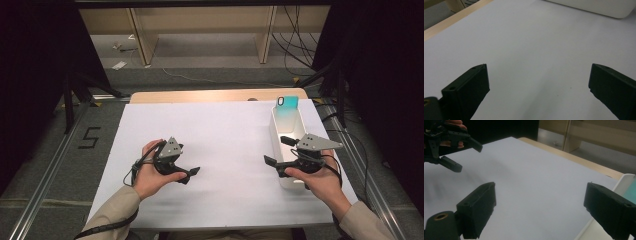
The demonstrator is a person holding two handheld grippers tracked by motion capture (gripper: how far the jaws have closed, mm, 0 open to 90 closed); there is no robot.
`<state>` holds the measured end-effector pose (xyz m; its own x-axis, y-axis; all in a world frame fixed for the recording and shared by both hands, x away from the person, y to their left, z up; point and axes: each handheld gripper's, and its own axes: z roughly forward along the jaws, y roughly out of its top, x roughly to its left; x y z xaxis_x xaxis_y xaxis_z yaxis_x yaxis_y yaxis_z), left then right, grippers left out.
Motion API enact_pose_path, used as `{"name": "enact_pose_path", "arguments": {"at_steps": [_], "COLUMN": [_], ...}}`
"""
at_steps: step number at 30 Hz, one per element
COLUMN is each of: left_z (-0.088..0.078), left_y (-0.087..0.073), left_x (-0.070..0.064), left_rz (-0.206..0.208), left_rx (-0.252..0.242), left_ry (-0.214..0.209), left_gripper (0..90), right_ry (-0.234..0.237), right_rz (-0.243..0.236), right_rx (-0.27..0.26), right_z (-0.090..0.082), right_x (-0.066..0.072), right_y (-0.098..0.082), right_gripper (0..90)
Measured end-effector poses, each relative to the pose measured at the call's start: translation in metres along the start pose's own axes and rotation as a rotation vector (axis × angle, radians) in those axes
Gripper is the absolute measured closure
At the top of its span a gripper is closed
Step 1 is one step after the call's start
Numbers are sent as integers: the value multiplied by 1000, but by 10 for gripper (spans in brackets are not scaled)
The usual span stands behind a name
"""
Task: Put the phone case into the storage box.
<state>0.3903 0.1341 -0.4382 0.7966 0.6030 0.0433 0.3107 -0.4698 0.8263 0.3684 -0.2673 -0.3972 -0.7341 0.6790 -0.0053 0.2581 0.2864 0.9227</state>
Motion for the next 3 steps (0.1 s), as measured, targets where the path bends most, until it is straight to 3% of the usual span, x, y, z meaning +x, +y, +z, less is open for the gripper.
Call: {"name": "enact_pose_path", "arguments": {"at_steps": [3], "left_z": [0], "left_y": [0], "left_x": [0], "left_rz": [0], "left_rx": [-4], "left_ry": [-1], "left_gripper": [26], "right_ry": [2], "right_rz": [4], "right_rx": [-12], "right_z": [0], "right_x": [-1], "right_y": [0], "right_gripper": [146]}}
